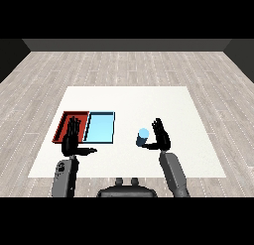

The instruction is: Pick the blue can and put it in the blue box

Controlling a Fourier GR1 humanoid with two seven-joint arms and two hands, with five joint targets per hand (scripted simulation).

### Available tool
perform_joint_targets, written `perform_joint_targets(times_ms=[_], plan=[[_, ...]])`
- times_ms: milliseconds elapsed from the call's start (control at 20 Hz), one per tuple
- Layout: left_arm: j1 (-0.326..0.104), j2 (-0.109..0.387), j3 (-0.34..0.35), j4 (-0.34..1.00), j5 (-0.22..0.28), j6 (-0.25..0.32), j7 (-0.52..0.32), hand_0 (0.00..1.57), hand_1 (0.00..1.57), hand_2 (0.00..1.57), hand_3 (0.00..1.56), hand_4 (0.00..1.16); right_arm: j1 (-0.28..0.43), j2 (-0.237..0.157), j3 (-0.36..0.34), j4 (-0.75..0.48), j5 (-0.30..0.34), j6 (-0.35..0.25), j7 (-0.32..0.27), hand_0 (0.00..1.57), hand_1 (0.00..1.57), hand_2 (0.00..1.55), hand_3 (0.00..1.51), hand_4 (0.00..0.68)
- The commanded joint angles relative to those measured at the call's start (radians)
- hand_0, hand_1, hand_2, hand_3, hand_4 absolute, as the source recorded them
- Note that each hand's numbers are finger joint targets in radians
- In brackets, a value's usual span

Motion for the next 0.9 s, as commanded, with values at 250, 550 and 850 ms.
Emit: perform_joint_targets(times_ms=[250, 550, 850], plan=[[0.025, -0.003, -0.005, -0.043, -0.003, 0.009, 0.035, 0.0, 0.0, 0.0, 0.0, 0.0, -0.018, 0.006, 0.09, 0.081, -0.048, -0.08, -0.055, 0.0, 0.0, 0.0, 0.0, 0.0], [-0.004, 0.012, 0.014, -0.017, 0.014, -0.004, 0.029, 0.0, 0.0, 0.0, 0.0, 0.0, -0.143, 0.006, 0.056, 0.243, -0.084, -0.058, -0.09, 0.0, 0.0, 0.0, 0.0, 0.0], [-0.011, -0.027, -0.028, -0.068, -0.022, 0.058, 0.07, 0.0, 0.0, 0.0, 0.0, 0.0, -0.144, -0.008, 0.051, 0.21, -0.092, -0.046, -0.035, 0.0, 0.0, 0.0, 0.0, 0.0]])
